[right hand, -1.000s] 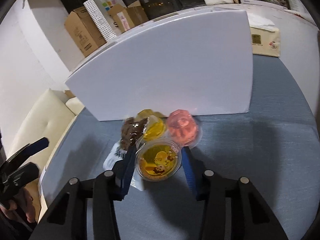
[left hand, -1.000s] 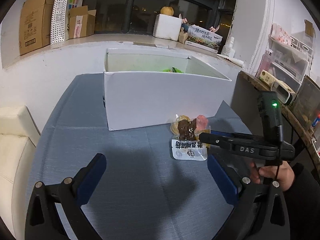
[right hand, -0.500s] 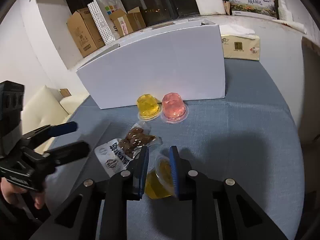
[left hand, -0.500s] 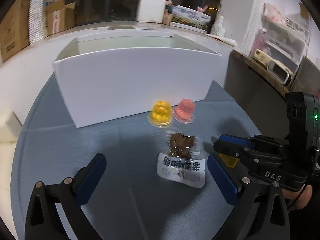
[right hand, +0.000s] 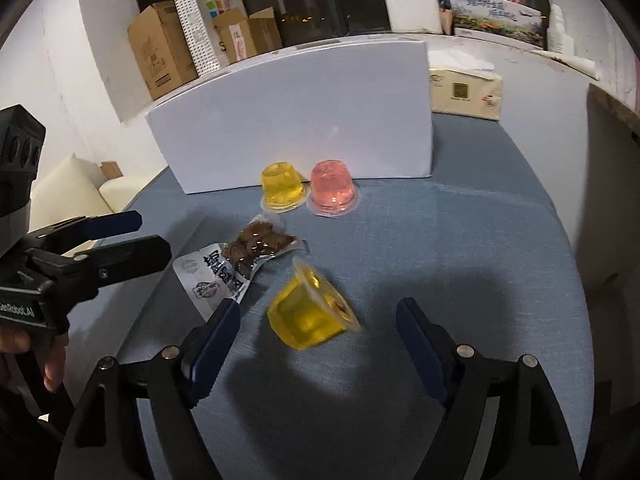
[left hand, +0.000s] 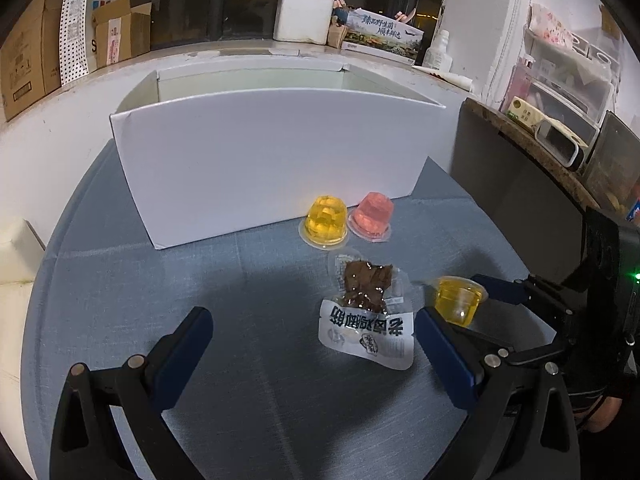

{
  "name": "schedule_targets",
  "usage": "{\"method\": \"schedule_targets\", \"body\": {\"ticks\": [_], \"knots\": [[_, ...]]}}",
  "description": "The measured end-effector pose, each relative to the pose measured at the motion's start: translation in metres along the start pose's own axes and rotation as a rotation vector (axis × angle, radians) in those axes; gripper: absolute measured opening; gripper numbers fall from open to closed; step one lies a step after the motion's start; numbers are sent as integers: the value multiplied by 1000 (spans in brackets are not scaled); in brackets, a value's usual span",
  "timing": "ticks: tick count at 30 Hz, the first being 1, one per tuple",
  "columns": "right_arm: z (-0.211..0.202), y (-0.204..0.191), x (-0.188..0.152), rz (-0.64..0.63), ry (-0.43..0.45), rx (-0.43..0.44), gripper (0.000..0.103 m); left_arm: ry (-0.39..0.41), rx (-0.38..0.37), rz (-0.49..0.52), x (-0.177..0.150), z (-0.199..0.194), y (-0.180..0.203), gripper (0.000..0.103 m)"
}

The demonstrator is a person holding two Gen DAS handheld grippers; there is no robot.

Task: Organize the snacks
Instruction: 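Grasp a round yellow jelly cup with the right tool while the left tool grasps the brown jerky bag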

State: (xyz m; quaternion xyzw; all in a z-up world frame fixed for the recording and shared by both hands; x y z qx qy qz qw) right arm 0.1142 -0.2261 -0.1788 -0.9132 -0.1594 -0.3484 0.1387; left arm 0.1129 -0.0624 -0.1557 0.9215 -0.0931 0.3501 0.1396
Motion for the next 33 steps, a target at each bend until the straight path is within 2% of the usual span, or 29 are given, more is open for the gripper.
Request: {"method": "schedule_targets", "body": {"ticks": [1,2,5,7,16,18,21,24,26,29,33], "knots": [[2,-1,0,-12,-11,-3,69,-4,1,1,0,1,1,103],[3,-2,-2,-28,-11,-34,48,-10,0,5,-1,3,1,103],[-2,0,-3,-16,-13,-23,44,-34,-1,34,-4,11,7,103],[-10,1,-1,-15,10,-20,37,-54,2,53,-6,16,12,103],[-59,15,-5,46,90,-14,37,-129,28,185,7,59,46,103],[-68,20,-8,69,104,-18,37,-153,65,191,11,73,49,103],[-75,25,-8,95,115,-16,37,-163,47,158,15,83,47,102],[-75,28,-9,109,117,-10,37,-145,51,139,17,80,43,91],[-74,26,-9,110,115,-4,37,-126,50,131,18,74,39,62],[-74,22,-9,100,116,2,37,-117,-28,62,16,63,27,60],[-74,16,-7,87,121,12,37,-81,-61,35,7,47,19,59]]}}
Point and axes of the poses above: each gripper's, at about its wrist camera, not at the fingertips, and z roughly the way its jaws point, y to its right, x to its top, the point moved 3 cm from there along z, roughly the way its jaws point, and after that the axes turned 3 degrees about -x, right-handed, at the moved point
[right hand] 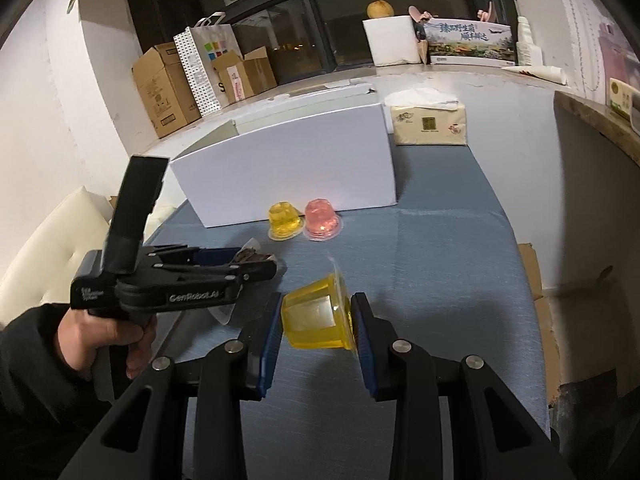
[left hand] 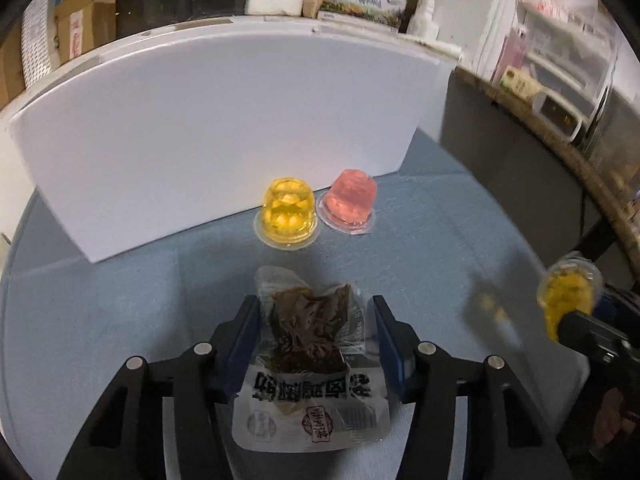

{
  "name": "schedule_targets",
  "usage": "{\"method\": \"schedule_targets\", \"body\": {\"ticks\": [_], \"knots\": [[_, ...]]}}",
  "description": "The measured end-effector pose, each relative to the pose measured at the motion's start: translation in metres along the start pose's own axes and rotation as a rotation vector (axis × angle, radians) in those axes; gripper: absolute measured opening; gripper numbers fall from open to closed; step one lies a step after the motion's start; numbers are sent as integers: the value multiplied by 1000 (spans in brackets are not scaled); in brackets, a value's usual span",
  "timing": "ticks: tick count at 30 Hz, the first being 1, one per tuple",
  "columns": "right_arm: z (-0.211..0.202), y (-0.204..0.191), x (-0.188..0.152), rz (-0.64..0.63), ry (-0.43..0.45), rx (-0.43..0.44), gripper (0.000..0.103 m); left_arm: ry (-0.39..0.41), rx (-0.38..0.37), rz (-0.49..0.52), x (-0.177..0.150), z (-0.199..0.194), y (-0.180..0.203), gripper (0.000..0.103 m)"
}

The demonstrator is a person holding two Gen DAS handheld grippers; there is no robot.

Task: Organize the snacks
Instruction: 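Carry the jelly cup and jerky bag over the box and open both tools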

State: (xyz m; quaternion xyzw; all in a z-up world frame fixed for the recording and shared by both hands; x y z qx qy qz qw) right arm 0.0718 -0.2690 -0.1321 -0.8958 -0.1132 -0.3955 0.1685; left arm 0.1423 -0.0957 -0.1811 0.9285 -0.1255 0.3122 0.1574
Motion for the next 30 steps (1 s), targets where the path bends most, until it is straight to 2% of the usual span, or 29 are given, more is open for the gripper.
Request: {"method": "schedule_targets", "body": {"ticks": [4,8,13,15,18,20,23,25,26,27,28,29,30], "knots": [[0,-6,5,-9,10,14,37,89,-12,-7,-2,-36,-2,59],[-1,-13,22,-29,35,29,37,195,-12,4,15,-76,-3,59],[1,-26,81,-58,112,79,37,312,11,17,69,-116,-18,59],[8,-29,115,-61,141,93,37,358,34,17,99,-125,-29,59],[26,-30,159,-52,161,111,37,378,55,3,137,-125,-52,59],[46,-28,186,-54,153,90,37,371,64,-16,157,-117,-65,60],[76,-21,206,-41,117,82,37,342,98,-23,175,-94,-80,61],[96,-15,213,-30,82,47,38,303,117,-47,182,-73,-89,68],[107,-12,214,-31,51,18,48,289,124,-62,183,-66,-92,85],[112,-9,214,-28,37,-2,78,271,145,-83,183,-60,-96,98],[114,-5,213,-21,35,-25,92,278,148,-86,180,-58,-95,103],[111,1,209,-10,50,-39,100,286,145,-81,175,-59,-94,103],[109,4,205,0,58,-34,100,283,145,-82,172,-59,-94,103]]}}
Point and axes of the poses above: each gripper's, at about its wrist camera, not at the fingertips, and z roughly the way its jaws point, y to its right, x to its top, the point moved 3 cm from there along z, roughly the way its jaws point, and after that the axes turned 3 degrees about -x, right-handed, at the moved point
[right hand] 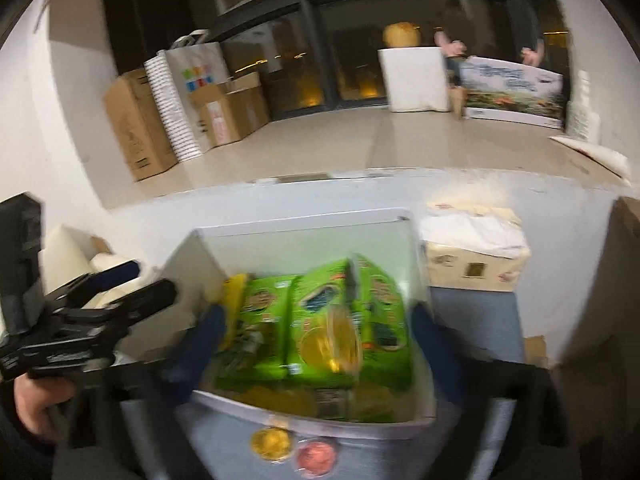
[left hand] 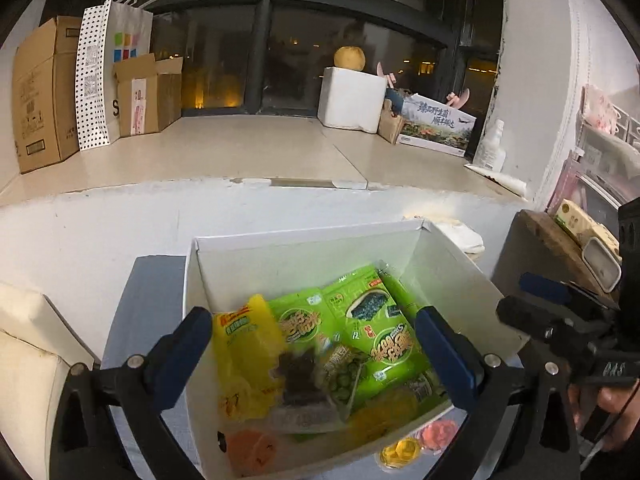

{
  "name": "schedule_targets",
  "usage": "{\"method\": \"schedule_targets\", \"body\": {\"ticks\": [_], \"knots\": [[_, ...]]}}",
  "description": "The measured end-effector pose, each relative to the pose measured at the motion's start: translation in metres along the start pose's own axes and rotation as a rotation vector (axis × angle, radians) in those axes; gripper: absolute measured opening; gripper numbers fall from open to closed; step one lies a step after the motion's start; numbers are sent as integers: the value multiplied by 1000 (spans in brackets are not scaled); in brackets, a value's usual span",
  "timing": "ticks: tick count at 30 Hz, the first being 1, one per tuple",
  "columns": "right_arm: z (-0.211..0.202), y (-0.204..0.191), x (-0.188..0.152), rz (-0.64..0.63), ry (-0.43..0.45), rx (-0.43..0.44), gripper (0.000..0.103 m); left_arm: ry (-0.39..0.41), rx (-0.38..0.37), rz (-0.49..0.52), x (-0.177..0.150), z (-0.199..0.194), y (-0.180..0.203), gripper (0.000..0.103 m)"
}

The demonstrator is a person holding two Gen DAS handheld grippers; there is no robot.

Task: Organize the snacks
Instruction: 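Carry the jelly cup and jerky bag over the box and open both tools, then move both tools back toward the last two jelly cups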

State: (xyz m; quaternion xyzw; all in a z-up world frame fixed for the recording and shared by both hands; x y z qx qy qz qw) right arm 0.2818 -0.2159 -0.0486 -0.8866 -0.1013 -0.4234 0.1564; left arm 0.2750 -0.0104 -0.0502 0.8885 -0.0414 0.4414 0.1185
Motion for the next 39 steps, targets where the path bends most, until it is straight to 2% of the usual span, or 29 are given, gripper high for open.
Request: {"method": "schedule_targets", "body": {"ticks": [3,10,13,17,22,25,34,37,39], "knots": [[-10,9,-5,26,3,6,103,11,-4,-20,-4,-4,-3,103],[-45,-2,-11,-35,76,22,103,27,-11,-30,-7,-27,1,103],[-67,-11,-31,-46,110,56,103,43,-10,-6,-21,-48,7,103],[-77,-19,-78,-42,59,68,103,61,-40,-2,-64,-82,17,103],[-61,-15,-128,-16,-34,15,103,27,-55,-20,-127,-103,24,103],[-44,-15,-144,-23,-85,-10,103,-1,-89,-66,-147,-107,22,103],[13,-10,-133,-70,-187,24,103,-27,-76,-85,-165,-104,19,103],[27,-6,-125,-88,-193,5,96,-31,-79,-87,-166,-102,19,103],[35,-7,-124,-98,-219,17,81,-38,-79,-82,-168,-100,21,103]]}}
Point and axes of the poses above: each gripper's, at about its wrist camera, not at the fingertips, and z roughly the way its jaws point, y to its right, x to its top, the point moved 3 cm from there along z, roughly the way its jaws point, and after that the axes turned 3 degrees about -x, right-handed, at the moved point
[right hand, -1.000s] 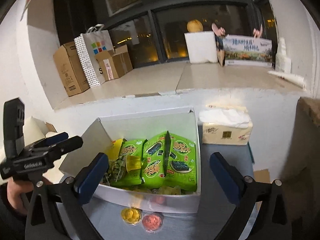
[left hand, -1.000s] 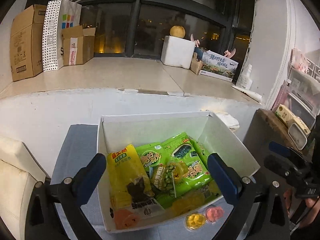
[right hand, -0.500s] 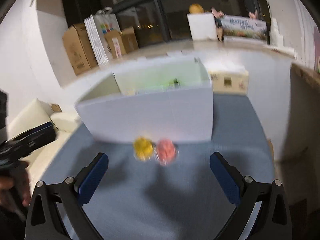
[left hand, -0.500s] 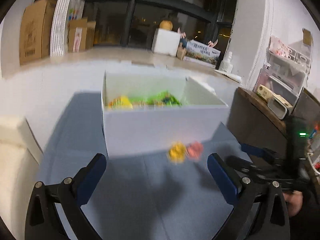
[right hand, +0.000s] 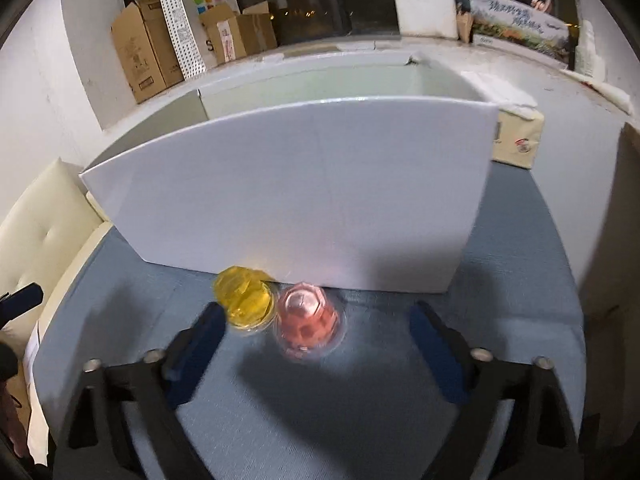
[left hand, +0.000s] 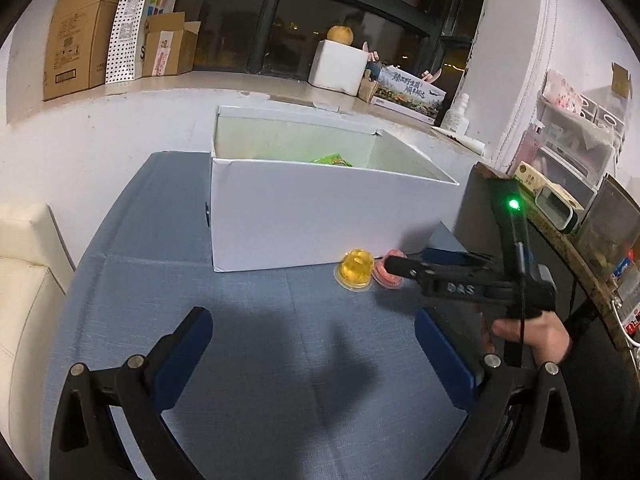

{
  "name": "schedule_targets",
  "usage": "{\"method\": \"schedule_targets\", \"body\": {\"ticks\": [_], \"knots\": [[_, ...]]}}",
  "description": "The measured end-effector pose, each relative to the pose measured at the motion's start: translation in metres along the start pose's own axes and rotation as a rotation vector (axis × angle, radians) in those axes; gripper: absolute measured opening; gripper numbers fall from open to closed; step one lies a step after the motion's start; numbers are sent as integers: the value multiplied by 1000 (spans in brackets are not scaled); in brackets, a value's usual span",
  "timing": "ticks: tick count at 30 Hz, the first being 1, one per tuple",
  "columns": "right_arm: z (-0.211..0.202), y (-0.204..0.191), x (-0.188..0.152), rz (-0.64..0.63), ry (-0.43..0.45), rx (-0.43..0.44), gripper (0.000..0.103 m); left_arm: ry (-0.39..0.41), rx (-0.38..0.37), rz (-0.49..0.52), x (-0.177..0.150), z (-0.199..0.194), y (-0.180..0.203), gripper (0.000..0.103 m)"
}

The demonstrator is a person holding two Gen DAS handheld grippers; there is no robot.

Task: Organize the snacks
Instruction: 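Move both tools back toward the last two jelly cups, then grasp the pink jelly cup with the right tool while the left tool grasps the yellow jelly cup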

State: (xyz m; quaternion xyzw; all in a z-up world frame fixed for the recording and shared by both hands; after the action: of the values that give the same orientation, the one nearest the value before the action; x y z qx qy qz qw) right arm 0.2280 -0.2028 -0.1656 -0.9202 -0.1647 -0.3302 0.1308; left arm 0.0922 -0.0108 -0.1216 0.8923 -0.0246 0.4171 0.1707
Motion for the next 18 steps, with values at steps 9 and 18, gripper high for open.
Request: {"method": "schedule_targets", "body": {"ticks": [9,18], "knots": [[3,-8,-7,-50,-15,59,40,-39,11,9,-3,19,-1,103],[-49,-14,-25,-50,62,45,40,-96,33,73,7,65,18,103]]}}
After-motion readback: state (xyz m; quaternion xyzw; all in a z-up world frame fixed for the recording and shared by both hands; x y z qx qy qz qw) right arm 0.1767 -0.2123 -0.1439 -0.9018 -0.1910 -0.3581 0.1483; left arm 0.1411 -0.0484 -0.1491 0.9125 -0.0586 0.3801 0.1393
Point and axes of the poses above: each gripper's, at about its wrist camera, not at the fingertips, and z roughly the way its jaws point, y to its right, x to its top, the point moved 3 cm from there along z, roughly the way its jaws point, and after that the axes turned 3 degrees about -x, right-handed, at the moved point
